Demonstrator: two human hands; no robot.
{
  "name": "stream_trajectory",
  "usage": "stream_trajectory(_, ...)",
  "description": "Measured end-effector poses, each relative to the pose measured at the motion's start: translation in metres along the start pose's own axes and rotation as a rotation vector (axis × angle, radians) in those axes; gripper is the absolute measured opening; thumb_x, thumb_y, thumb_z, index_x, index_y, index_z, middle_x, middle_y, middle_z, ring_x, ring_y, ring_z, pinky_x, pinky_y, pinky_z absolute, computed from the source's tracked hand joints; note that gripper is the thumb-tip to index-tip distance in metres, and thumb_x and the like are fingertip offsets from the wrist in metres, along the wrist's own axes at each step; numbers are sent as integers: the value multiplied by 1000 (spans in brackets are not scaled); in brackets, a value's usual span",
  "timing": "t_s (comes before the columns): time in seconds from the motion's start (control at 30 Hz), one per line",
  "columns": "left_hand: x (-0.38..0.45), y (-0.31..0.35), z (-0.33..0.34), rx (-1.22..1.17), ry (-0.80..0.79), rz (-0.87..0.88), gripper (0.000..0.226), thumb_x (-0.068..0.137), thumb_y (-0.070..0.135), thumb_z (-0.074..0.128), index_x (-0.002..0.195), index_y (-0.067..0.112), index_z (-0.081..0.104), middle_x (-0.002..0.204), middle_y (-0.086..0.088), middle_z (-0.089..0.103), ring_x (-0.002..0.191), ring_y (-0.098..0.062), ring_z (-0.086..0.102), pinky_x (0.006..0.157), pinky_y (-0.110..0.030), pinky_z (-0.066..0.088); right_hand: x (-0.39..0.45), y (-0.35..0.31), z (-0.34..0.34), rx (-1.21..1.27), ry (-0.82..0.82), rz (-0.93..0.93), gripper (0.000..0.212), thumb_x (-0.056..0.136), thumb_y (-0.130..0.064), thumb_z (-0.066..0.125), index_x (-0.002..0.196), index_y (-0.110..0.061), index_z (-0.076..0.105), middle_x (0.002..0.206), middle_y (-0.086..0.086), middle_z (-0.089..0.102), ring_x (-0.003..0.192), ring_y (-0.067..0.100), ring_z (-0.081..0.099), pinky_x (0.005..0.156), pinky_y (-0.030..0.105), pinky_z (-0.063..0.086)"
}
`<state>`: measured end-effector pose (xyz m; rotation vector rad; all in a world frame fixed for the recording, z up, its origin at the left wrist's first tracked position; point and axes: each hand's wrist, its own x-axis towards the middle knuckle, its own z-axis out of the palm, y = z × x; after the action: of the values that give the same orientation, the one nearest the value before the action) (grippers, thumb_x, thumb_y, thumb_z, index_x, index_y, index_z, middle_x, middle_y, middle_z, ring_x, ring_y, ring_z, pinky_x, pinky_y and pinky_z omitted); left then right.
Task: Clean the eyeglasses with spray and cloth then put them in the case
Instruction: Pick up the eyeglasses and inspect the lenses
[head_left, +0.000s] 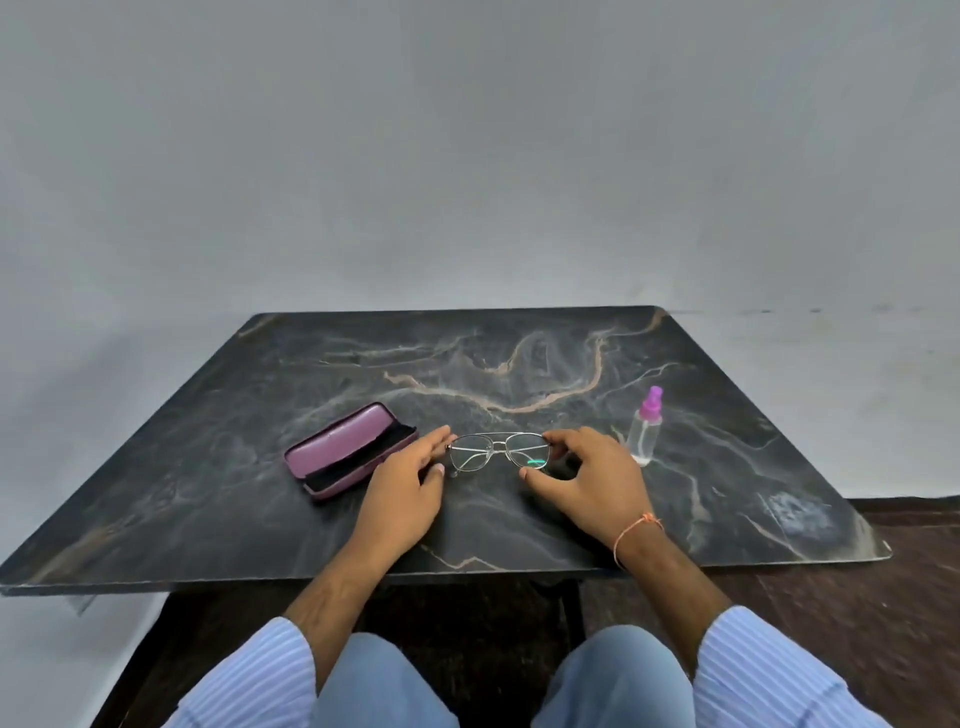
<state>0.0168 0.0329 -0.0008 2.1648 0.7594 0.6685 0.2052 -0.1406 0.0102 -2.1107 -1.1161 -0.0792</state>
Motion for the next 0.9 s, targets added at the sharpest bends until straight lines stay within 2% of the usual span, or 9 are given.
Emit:
stream_trajectory(0.07, 3, 5, -1, -191, 37, -41, 50, 108, 1, 60, 151, 26, 63, 138, 16, 75, 129, 1, 70, 112, -23, 52, -1, 0, -1, 86, 48, -10, 46, 77, -53, 86, 116, -33, 75, 93, -21, 69, 92, 1, 63, 83, 20, 50)
stream_trajectory(0.13, 8, 14, -3, -417, 45, -104, 42, 109, 2, 60, 142, 28, 68, 128, 11, 81, 109, -11, 81, 85, -19, 61, -1, 0, -1, 175, 96, -31, 43, 75, -48, 89, 115, -36, 75, 94, -25, 70, 96, 0, 65, 87, 27, 54)
stream_trajectory(0.17, 11, 18, -5, -513, 39, -122, 39, 110, 2, 60, 138, 27, 69, 125, 10, 82, 101, -16, 84, 73, -18, 61, 1, 0, -1, 212, 119, -45, 43, 75, -46, 90, 115, -38, 75, 95, -27, 71, 98, 0, 65, 89, 28, 54)
stream_trajectory(0.23, 16, 24, -5, -642, 21, -136, 35, 109, 3, 61, 133, 26, 70, 123, 8, 84, 94, -22, 85, 64, -19, 61, 2, -2, -1, 277, 146, -64, 44, 74, -42, 92, 114, -40, 75, 99, -29, 72, 104, 2, 66, 92, 29, 54)
stream_trajectory(0.43, 25, 27, 3, -794, -11, -105, 25, 101, 15, 70, 123, 21, 78, 121, 0, 84, 98, -25, 85, 75, -23, 66, 8, -1, -2, 453, 200, -57, 48, 76, -30, 95, 119, -39, 75, 103, -17, 75, 106, 10, 69, 88, 36, 58)
stream_trajectory(0.53, 26, 23, 4, -817, -14, -86, 31, 92, 26, 72, 120, 15, 81, 122, -1, 84, 101, -29, 84, 78, -24, 66, 7, 1, 0, 487, 194, -90, 49, 75, -34, 94, 120, -38, 75, 104, -13, 75, 106, 14, 71, 87, 42, 60)
stream_trajectory(0.7, 23, 22, 7, -764, 46, -2, 23, 93, 28, 72, 109, 18, 85, 117, 0, 86, 89, -29, 85, 75, -27, 67, 6, 2, 1, 500, 218, -141, 50, 73, -45, 89, 121, -37, 75, 105, -10, 76, 104, 18, 71, 84, 46, 60)
stream_trajectory(0.9, 18, 22, 10, -652, 101, 58, 21, 100, 27, 69, 113, 20, 83, 115, 4, 86, 84, -28, 85, 75, -30, 67, 2, 0, -1, 490, 237, -187, 51, 76, -30, 95, 123, -31, 75, 103, -10, 74, 101, 19, 70, 81, 46, 60)
